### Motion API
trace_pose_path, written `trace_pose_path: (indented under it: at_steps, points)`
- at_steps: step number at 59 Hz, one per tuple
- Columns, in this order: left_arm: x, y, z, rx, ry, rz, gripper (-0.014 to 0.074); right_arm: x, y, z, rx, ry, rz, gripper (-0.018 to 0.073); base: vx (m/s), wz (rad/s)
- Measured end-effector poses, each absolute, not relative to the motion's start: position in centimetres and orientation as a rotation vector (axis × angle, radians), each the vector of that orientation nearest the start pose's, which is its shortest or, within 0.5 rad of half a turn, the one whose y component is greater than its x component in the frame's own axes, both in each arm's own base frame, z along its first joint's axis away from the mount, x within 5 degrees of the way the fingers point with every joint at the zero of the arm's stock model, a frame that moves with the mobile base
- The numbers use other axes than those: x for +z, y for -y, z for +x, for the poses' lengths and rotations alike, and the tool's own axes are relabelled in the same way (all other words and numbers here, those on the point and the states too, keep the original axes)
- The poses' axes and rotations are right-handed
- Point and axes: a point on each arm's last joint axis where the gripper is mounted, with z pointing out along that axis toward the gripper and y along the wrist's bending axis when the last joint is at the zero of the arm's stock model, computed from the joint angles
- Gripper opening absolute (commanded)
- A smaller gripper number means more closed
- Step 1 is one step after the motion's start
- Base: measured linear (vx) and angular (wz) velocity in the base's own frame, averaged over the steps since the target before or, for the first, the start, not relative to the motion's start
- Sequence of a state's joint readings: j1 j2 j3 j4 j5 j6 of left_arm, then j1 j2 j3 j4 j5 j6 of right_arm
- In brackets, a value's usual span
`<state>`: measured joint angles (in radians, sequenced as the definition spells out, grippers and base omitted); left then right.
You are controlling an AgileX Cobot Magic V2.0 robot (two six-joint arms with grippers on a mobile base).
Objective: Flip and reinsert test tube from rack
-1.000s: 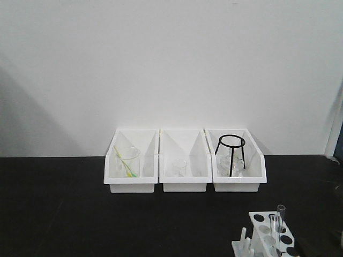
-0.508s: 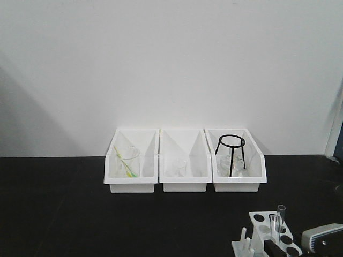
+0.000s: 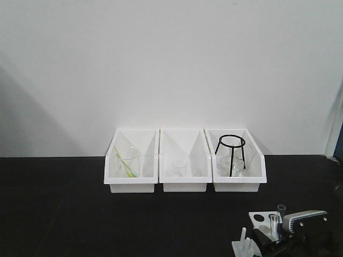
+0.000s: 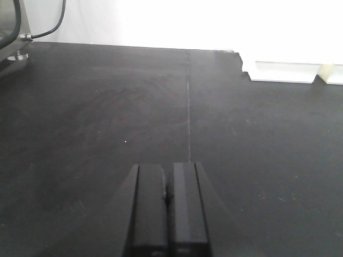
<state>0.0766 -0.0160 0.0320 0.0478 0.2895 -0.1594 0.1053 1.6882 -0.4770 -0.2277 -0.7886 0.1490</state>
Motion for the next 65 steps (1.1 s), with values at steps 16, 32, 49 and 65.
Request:
trace_pose_path:
  at_steps: [16, 32, 49, 65]
  points:
    - [17.7, -0.5, 5.4, -0.014, -1.78, -0.18, -0.0006, 15.1, -4.5, 28.3, 0.221, -1.9, -0.224, 0.014, 0.0, 0.0]
    - [17.7, -0.5, 5.4, -0.014, -1.78, -0.18, -0.0006, 15.6, -4.5, 28.3, 0.228, -1.86, -0.222, -0.0015, 0.0, 0.0]
    - [17.7, -0.5, 5.4, -0.014, -1.78, -0.18, -0.0006, 19.2, -4.6, 27.6, 0.223, -1.73, -0.239, -0.0013, 0.0, 0.0]
    - [17.7, -0.5, 5.4, -0.014, -1.78, -0.18, -0.0006, 24.9, -4.4, 25.3, 0.213, -1.559, -0.243, -0.0013, 0.0, 0.0]
